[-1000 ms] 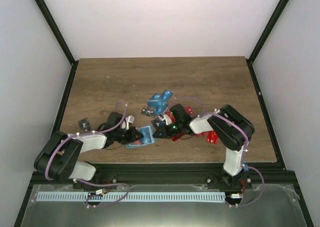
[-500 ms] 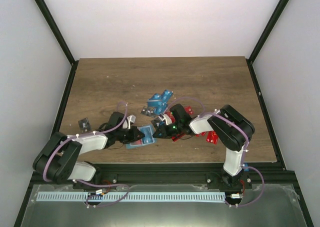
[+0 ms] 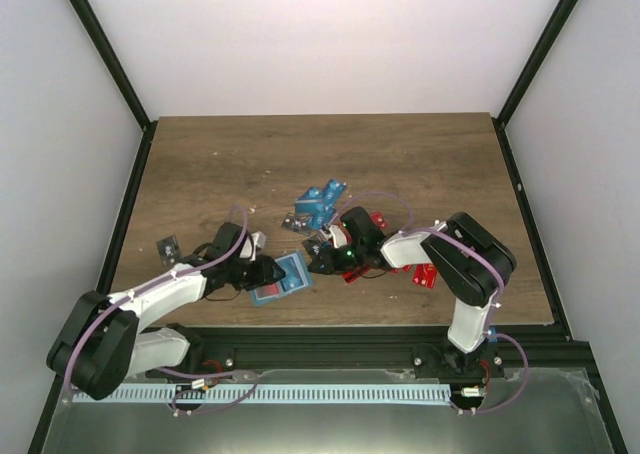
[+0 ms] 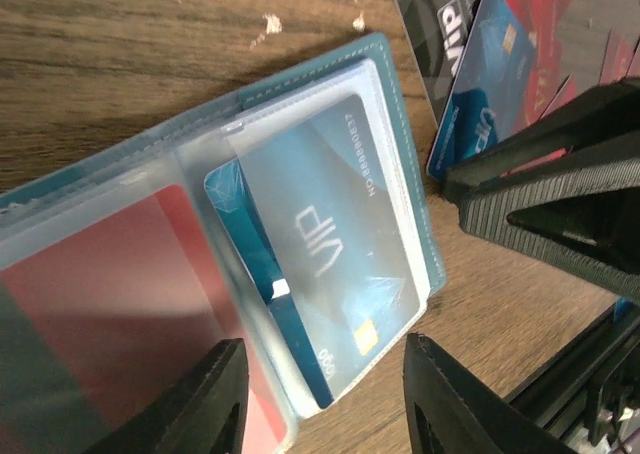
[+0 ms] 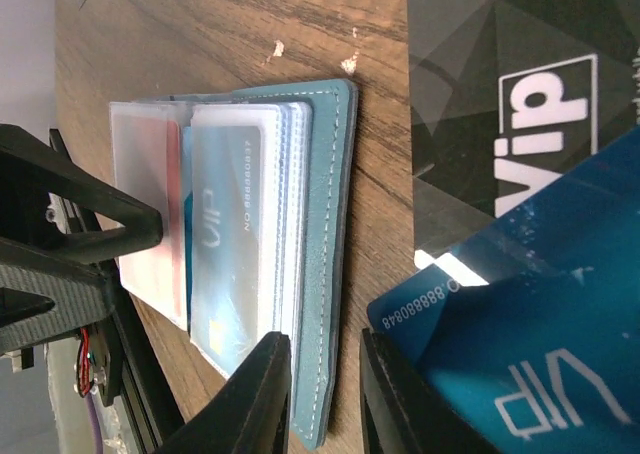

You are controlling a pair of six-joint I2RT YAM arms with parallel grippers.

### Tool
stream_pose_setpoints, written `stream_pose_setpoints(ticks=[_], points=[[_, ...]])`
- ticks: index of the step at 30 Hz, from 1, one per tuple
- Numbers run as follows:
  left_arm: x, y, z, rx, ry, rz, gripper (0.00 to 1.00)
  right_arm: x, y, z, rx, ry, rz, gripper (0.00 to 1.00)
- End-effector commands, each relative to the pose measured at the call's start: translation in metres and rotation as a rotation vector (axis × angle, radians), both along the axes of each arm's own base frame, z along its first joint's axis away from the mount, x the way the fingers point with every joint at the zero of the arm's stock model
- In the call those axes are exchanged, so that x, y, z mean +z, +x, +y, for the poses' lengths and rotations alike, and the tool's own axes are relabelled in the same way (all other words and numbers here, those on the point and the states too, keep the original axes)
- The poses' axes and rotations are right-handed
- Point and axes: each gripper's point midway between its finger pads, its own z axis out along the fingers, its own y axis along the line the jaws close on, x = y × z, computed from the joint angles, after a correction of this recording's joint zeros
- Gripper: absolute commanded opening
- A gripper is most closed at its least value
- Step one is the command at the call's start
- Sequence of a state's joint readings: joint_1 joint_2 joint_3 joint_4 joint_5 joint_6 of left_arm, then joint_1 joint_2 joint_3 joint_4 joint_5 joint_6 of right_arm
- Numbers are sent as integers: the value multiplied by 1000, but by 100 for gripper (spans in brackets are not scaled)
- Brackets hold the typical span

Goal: Put the credit cards into the card holder

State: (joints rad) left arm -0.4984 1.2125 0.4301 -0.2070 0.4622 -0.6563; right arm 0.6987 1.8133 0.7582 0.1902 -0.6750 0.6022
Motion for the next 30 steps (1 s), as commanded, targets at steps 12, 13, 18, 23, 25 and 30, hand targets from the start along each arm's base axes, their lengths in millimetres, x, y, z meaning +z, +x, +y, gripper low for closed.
stream_pose_setpoints(ticks=[12, 13, 18, 23, 25, 30], points=[[5, 13, -1, -11, 50, -56, 7, 40, -5, 15, 68, 125, -19, 26], [3, 14, -2, -13, 48, -54, 6, 39, -6, 17, 72, 126, -16, 27], [-4, 16, -7, -30, 48, -47, 4, 34, -6, 21, 81, 126, -1, 27], [-14, 15, -10, -44, 54, -31, 4, 29, -7, 24, 91, 125, 13, 27], [-20, 14, -8, -44, 72, -20, 4, 28, -8, 26, 96, 125, 17, 27], [-30, 10, -6, -44, 94, 1, 4, 26, -10, 30, 106, 127, 26, 27]])
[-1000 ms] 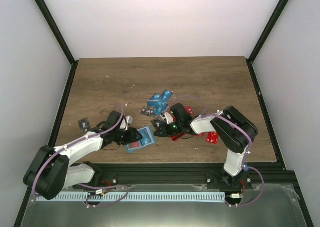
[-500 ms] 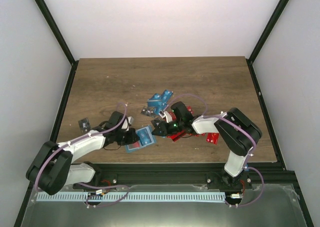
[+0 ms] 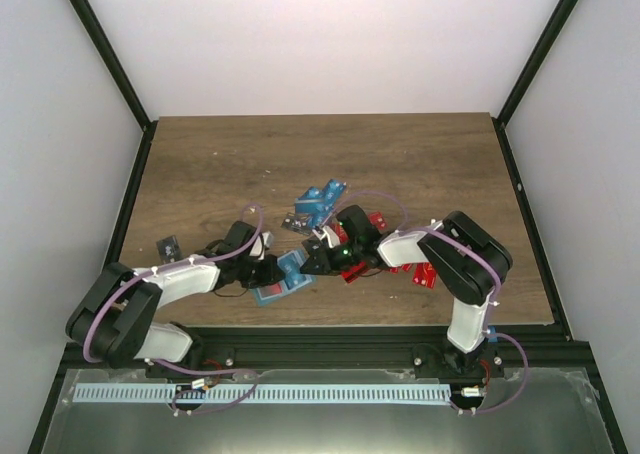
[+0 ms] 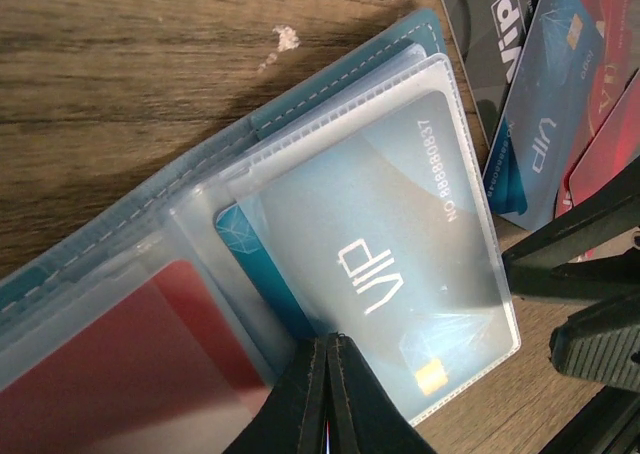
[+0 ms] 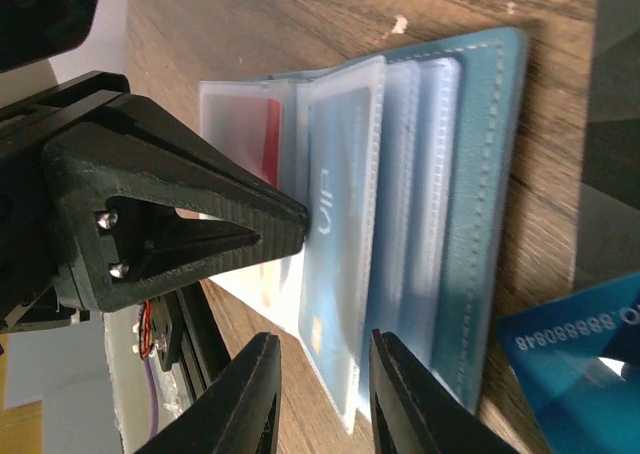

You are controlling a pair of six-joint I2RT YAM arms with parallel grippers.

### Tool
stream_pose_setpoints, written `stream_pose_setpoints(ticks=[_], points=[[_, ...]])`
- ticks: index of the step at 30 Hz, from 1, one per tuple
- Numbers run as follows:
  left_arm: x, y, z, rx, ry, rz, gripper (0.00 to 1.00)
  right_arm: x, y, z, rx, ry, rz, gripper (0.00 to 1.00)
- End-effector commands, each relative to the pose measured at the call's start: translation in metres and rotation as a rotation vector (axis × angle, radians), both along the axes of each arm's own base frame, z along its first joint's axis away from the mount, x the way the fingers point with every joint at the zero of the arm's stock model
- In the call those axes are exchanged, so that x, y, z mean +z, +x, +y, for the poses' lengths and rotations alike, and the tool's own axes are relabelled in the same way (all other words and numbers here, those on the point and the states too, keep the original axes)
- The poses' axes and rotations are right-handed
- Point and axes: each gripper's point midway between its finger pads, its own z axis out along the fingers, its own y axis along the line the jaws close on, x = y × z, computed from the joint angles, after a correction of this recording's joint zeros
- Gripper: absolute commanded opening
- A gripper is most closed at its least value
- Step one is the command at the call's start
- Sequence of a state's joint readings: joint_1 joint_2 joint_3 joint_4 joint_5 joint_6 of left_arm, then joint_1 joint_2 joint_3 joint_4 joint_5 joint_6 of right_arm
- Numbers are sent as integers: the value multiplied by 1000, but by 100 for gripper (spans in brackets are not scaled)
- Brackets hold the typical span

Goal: Put the credit cards into the card holder

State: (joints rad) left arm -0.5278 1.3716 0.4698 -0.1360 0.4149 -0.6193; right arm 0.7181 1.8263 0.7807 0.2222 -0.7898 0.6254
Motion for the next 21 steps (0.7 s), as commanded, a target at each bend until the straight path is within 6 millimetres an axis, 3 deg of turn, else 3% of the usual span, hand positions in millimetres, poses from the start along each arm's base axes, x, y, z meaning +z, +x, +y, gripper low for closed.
stream_pose_setpoints(ticks=[1, 12, 21], points=[[-9, -2, 2, -10, 29, 3, 4, 10, 3, 14, 24, 39, -15, 27], [-12, -4, 3, -9, 31, 3, 4, 4, 0, 20, 38, 34, 0, 28], [-4, 1, 2, -4, 36, -18, 4, 21, -13, 33, 98, 104, 9, 30]])
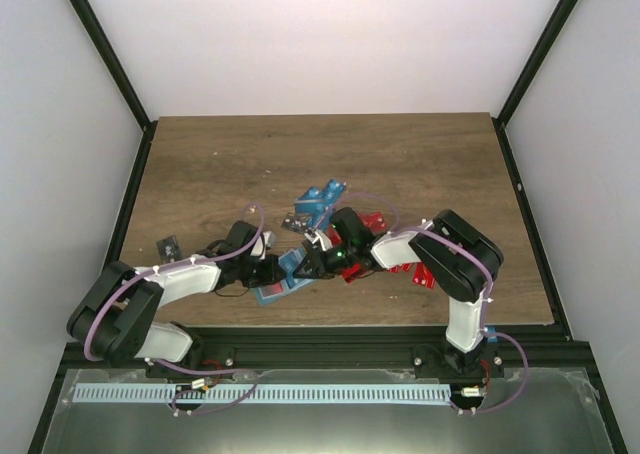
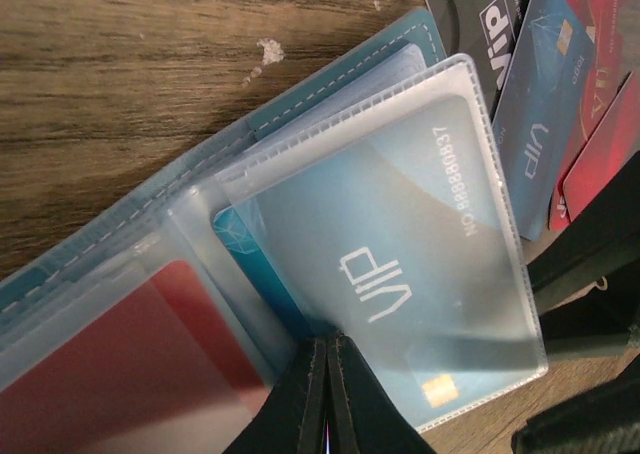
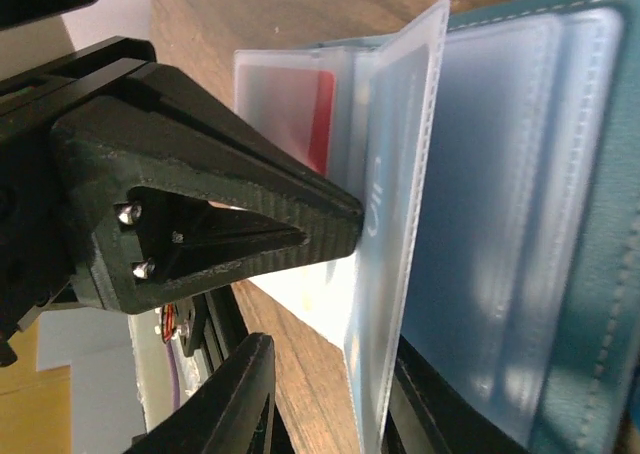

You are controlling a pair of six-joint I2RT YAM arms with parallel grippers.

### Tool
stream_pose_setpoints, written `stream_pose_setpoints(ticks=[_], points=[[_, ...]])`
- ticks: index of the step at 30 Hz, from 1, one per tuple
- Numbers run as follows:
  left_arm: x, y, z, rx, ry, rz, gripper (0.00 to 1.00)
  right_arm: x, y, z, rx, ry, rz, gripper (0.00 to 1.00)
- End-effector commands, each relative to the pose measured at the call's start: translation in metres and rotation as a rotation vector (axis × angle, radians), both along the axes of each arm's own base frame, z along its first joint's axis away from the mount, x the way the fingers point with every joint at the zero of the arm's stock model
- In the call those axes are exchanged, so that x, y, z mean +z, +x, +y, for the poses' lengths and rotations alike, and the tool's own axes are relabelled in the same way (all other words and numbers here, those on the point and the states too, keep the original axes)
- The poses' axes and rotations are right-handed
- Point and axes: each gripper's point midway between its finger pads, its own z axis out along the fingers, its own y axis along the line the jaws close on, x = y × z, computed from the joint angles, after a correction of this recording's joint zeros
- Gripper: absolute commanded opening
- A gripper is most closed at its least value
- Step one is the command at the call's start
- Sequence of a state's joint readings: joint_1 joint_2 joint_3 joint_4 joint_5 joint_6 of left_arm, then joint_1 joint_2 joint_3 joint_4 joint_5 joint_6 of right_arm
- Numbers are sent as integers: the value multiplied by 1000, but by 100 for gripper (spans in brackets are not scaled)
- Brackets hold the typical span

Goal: Put the credit cards into the card holder

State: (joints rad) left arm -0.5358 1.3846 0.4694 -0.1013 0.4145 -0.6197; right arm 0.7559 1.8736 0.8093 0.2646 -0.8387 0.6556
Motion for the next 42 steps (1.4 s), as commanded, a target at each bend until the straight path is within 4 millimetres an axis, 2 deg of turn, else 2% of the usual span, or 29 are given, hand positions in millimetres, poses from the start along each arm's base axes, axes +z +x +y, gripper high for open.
stream_pose_setpoints(ticks=[1, 4, 10, 13, 16, 21, 25, 29, 32, 36, 39, 42], points=[[-1, 0, 8, 9, 57, -7, 4, 22, -3, 16, 44, 68, -22, 30], [15, 3, 16, 37, 92, -37, 5, 25, -5, 19, 48, 64, -30, 31], [49, 0, 31, 90, 113, -94, 25, 28, -10, 33, 61, 36, -47, 31], [61, -3, 37, 113, 115, -121, 30, 32, -14, 46, 76, 33, -56, 32], [72, -4, 42, 141, 101, -152, 34, 34, -20, 62, 96, 16, -68, 34], [89, -3, 47, 184, 75, -208, 37, 42, -36, 86, 156, 34, -66, 44], [96, -2, 47, 187, 59, -227, 37, 62, -38, 84, 161, 73, -96, 50], [97, 2, 36, 143, 30, -233, 37, 69, -25, 62, 91, 10, -153, 53], [96, 8, 21, 88, -4, -240, 37, 60, -7, 26, -31, -77, -162, 56], [93, 20, -1, 18, -22, -251, 40, 43, 21, -34, -260, -253, -178, 61], [89, 29, -22, -50, -10, -260, 43, 33, 29, -74, -382, -371, -196, 70], [81, 36, -48, -138, 13, -268, 47, 24, 30, -105, -465, -431, -186, 75]])
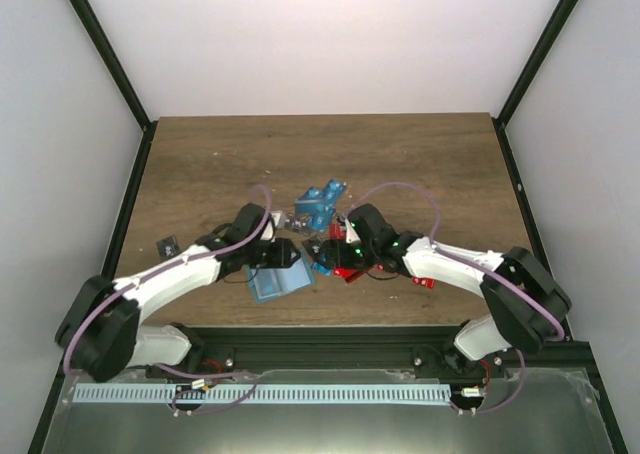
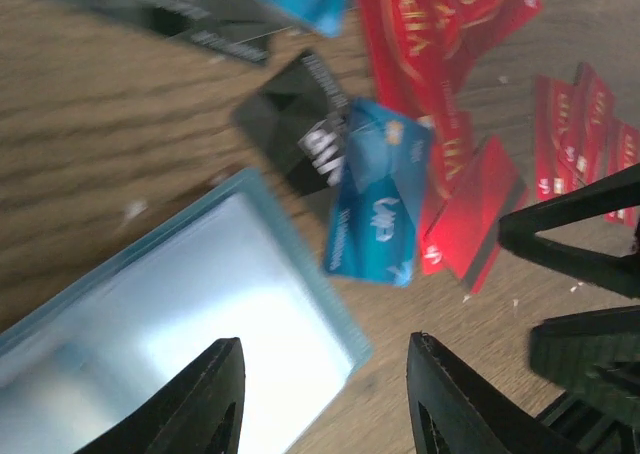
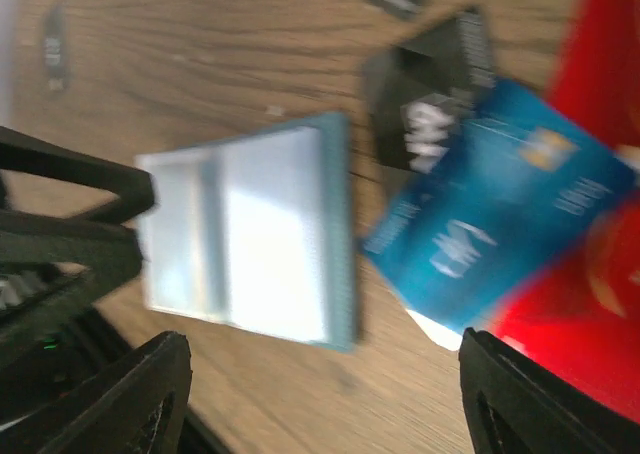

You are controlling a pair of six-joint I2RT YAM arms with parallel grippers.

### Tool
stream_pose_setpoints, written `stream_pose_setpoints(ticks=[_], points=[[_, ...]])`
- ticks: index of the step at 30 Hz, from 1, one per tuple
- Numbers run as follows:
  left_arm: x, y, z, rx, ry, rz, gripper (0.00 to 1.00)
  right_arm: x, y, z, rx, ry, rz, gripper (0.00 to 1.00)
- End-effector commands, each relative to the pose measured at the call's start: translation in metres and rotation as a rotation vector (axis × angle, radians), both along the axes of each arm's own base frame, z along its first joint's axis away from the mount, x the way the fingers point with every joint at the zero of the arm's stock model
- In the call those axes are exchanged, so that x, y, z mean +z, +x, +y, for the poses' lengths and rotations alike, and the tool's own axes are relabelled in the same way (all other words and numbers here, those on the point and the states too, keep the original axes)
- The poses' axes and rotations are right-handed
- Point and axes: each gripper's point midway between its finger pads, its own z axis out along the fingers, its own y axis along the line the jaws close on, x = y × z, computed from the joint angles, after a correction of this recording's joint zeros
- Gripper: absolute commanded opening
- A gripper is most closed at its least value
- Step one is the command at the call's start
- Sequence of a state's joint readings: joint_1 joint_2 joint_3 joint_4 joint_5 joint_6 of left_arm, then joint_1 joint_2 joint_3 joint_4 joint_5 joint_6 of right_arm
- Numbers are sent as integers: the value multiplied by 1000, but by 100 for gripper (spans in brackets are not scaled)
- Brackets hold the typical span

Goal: Put the credit cards into the card holder

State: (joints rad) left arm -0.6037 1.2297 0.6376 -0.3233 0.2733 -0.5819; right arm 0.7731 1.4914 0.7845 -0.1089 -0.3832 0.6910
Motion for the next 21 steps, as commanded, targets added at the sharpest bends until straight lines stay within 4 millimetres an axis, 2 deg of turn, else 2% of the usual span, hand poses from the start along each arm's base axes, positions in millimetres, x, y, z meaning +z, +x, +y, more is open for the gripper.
stream_pose_setpoints(ticks=[1, 6, 12, 15, 21], points=[[9, 20, -47, -151, -20, -91, 49, -26, 5, -59, -190, -172, 14, 76], [-16, 32, -79, -244, 55, -74, 58, -35, 7, -101, -351, -240, 39, 78], [-36, 46, -97, -293, 126, -79, 69, -30, 5, -131, -505, -262, 26, 78], [-51, 44, -103, -318, 169, -56, 72, -30, 1, -137, -537, -255, 27, 79], [-78, 25, -116, -387, 237, -27, 73, -29, -8, -133, -504, -204, 44, 78]])
